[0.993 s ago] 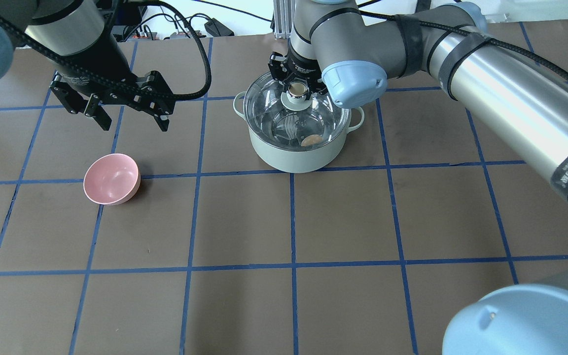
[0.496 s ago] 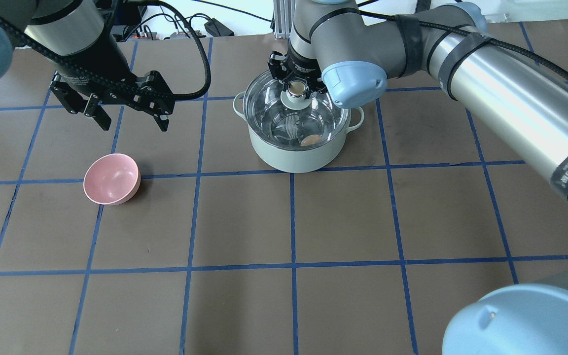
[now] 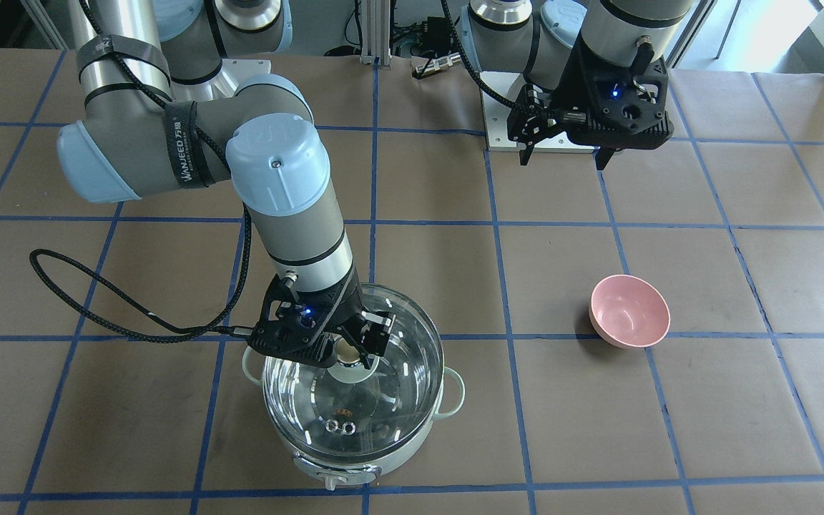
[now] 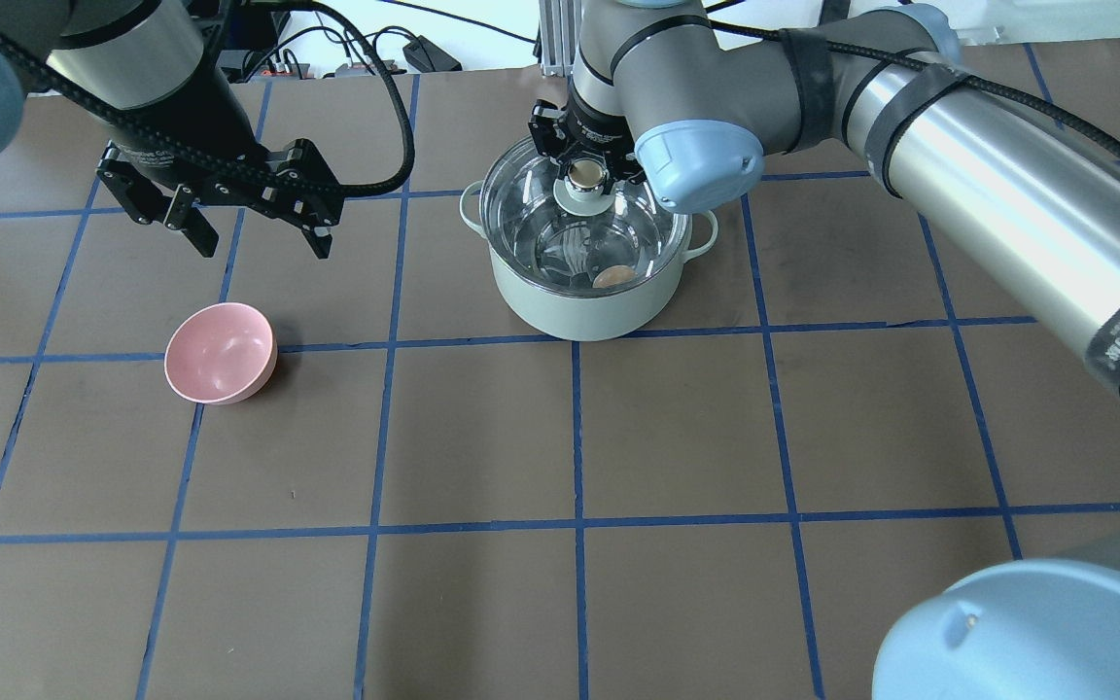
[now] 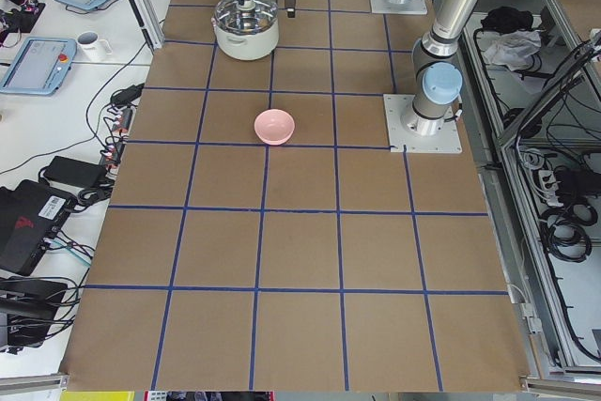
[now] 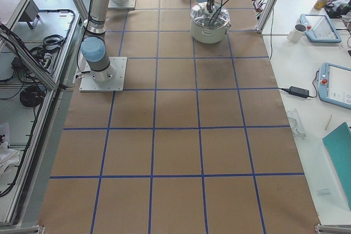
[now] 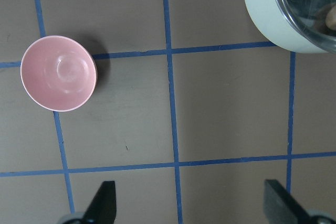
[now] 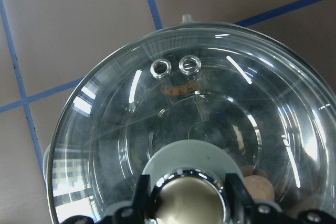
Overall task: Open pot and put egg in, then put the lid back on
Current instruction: 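Lower the glass lid onto the pot with the right gripper and release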
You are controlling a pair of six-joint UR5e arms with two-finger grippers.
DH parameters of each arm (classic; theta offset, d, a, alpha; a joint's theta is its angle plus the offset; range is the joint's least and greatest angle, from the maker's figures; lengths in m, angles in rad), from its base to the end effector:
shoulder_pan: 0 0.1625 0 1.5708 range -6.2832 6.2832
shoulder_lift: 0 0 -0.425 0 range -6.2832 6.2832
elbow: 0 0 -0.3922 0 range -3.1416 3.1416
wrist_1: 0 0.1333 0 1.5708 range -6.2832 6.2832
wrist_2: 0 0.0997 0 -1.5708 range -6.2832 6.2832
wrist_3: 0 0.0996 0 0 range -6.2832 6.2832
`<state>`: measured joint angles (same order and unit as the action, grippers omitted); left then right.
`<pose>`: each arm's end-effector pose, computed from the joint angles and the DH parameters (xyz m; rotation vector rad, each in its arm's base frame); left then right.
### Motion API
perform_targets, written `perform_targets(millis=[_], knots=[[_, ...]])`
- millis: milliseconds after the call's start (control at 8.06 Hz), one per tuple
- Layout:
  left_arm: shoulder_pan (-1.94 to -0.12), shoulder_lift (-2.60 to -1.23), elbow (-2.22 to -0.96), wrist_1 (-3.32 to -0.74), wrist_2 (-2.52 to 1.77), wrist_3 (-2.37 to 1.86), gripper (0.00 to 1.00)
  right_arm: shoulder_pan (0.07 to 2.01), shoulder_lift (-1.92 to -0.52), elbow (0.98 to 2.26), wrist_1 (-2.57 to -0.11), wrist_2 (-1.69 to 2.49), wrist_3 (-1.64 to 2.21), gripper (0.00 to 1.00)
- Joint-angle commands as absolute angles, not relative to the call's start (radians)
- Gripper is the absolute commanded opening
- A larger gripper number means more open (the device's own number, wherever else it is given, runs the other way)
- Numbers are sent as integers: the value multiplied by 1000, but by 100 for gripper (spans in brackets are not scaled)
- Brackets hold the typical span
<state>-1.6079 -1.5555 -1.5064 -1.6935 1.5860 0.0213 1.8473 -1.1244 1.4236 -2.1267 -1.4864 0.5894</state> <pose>-0.1495 -0.4746 0.5149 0.0918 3.1240 0.0670 0.3219 -0.6154 0.3596 0.4428 2.9101 -0.2927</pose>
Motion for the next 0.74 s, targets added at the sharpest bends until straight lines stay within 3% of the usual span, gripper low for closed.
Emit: perform_targets(millis=[0, 124, 620], knots=[[-1608, -1555, -1506, -1694, 1586, 21, 100, 1848, -1123, 1425, -2128, -1486, 592, 87], [-1608, -1555, -1506, -1694, 1586, 21, 100, 1847, -1124, 1425, -2128, -1486, 594, 100], [-1606, -1555, -1506, -1694, 1586, 25, 100, 1774, -1196, 1420, -2082, -1488, 424, 100]])
